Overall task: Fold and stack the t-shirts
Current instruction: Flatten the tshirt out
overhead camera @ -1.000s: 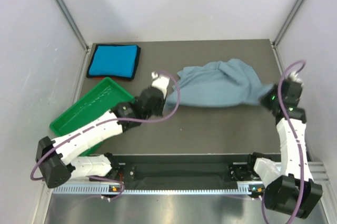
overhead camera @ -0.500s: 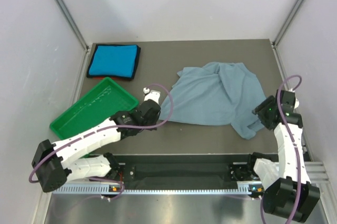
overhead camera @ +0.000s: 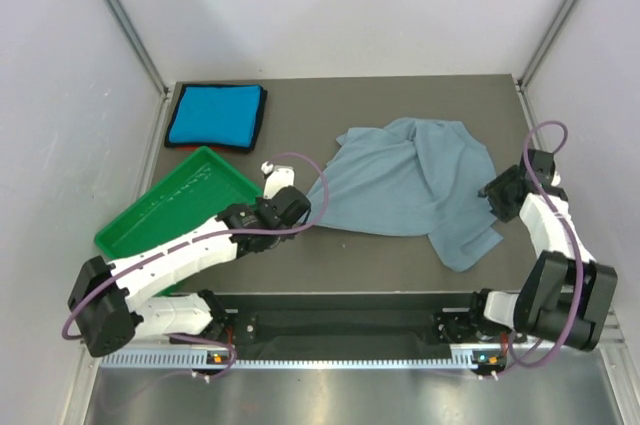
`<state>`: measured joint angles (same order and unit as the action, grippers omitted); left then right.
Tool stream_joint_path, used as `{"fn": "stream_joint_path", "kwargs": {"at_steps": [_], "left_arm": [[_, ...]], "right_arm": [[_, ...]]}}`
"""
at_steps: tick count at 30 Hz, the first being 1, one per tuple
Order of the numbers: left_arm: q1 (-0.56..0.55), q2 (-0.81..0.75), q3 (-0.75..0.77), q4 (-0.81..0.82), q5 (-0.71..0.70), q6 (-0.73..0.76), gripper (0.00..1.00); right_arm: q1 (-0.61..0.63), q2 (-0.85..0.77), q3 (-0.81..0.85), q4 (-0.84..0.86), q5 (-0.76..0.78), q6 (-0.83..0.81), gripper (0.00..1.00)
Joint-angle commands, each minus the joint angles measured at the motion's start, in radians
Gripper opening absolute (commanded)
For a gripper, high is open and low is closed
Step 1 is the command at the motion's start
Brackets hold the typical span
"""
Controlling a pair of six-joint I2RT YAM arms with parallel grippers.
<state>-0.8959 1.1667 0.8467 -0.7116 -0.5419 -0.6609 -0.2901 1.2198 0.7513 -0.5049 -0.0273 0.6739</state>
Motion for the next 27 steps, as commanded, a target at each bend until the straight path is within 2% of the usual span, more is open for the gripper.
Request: {"fn": "stream_joint_path", "kwargs": {"at_steps": [1,5,10,16,20,24,27], "left_arm": [[0.008,-0.015,0.020,0.004,-0.032,-0.026,0.00],[0.049,-0.042,-0.021,0.093,0.057,-0.029,0.00],[0.077,-0.039,-0.023,0.118,0.069,-0.036,0.00],[0.149,-0.033,-0.023,0.159,0.092,-0.016,0.00],[0.242,-0.001,-0.021,0.176,0.108,0.004,0.00],[0.291,0.021,-0.014,0.182,0.095,0.015,0.00],[0.301,0.025,-0.008,0.205,0.132,0.024,0.00]], "right_arm": [[0.022,0.079,0.003,0.175,-0.014,0.055,0.51],[0.058,0.182,0.048,0.193,-0.011,0.076,0.50],[0.103,0.266,0.046,0.288,0.012,0.105,0.50],[0.118,0.417,0.092,0.481,-0.082,0.099,0.50],[0.141,0.546,0.199,0.581,-0.175,0.079,0.50],[0.173,0.650,0.316,0.594,-0.224,0.049,0.50],[0.190,0.661,0.404,0.522,-0.220,0.015,0.51]]}}
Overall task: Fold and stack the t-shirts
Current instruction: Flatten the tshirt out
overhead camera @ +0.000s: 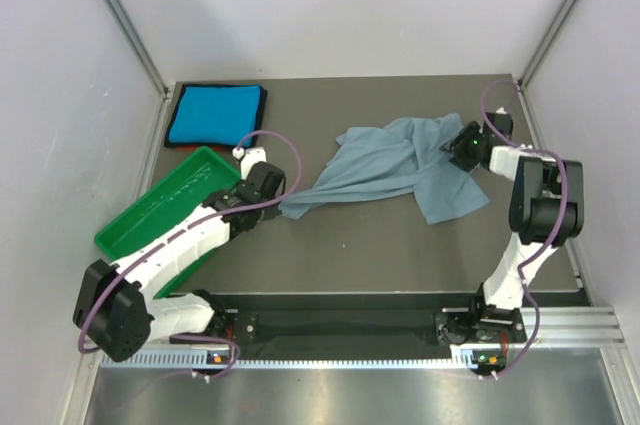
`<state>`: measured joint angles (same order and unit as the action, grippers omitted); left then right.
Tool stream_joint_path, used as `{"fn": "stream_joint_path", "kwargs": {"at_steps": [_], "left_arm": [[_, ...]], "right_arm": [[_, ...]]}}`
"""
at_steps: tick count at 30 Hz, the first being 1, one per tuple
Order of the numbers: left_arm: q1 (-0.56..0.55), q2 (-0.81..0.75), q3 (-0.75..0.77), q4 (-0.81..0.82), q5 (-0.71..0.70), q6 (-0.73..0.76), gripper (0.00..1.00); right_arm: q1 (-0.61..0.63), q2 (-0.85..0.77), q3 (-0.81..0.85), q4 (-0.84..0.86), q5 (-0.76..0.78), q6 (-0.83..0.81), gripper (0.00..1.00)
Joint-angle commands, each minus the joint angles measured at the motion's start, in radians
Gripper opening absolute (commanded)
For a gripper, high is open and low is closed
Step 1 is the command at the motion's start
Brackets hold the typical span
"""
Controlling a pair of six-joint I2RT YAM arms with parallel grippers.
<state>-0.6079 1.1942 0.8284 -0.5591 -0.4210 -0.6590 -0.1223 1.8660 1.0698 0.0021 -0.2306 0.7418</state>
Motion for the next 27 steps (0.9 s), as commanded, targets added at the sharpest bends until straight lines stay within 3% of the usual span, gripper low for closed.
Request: {"fn": "stream_joint_path", "kwargs": {"at_steps": [1,4,12,18,21,27], "left_arm": [[0.013,-0.005,0.003,0.068,0.063,0.033,0.00],[0.013,-0.021,-0.031,0.132,0.171,0.061,0.00],[0.013,-0.008,-0.051,0.149,0.235,0.067,0.00],[0.013,-0.047,-0.074,0.159,0.261,0.079,0.00],[0.013,-0.062,-0.086,0.171,0.271,0.076,0.00],[0.013,-0.068,-0.081,0.165,0.271,0.081,0.00]], "right_arm": [[0.023,-0.004,0.113,-0.040,-0.010,-0.056,0.51],[0.016,-0.074,0.145,-0.192,0.071,-0.068,0.52],[-0.066,-0.282,0.115,-0.476,0.194,-0.084,0.53],[-0.152,-0.430,-0.069,-0.478,0.217,-0.094,0.46],[-0.181,-0.433,-0.125,-0.465,0.211,-0.110,0.42],[-0.207,-0.420,-0.183,-0.407,0.224,-0.136,0.44]]}}
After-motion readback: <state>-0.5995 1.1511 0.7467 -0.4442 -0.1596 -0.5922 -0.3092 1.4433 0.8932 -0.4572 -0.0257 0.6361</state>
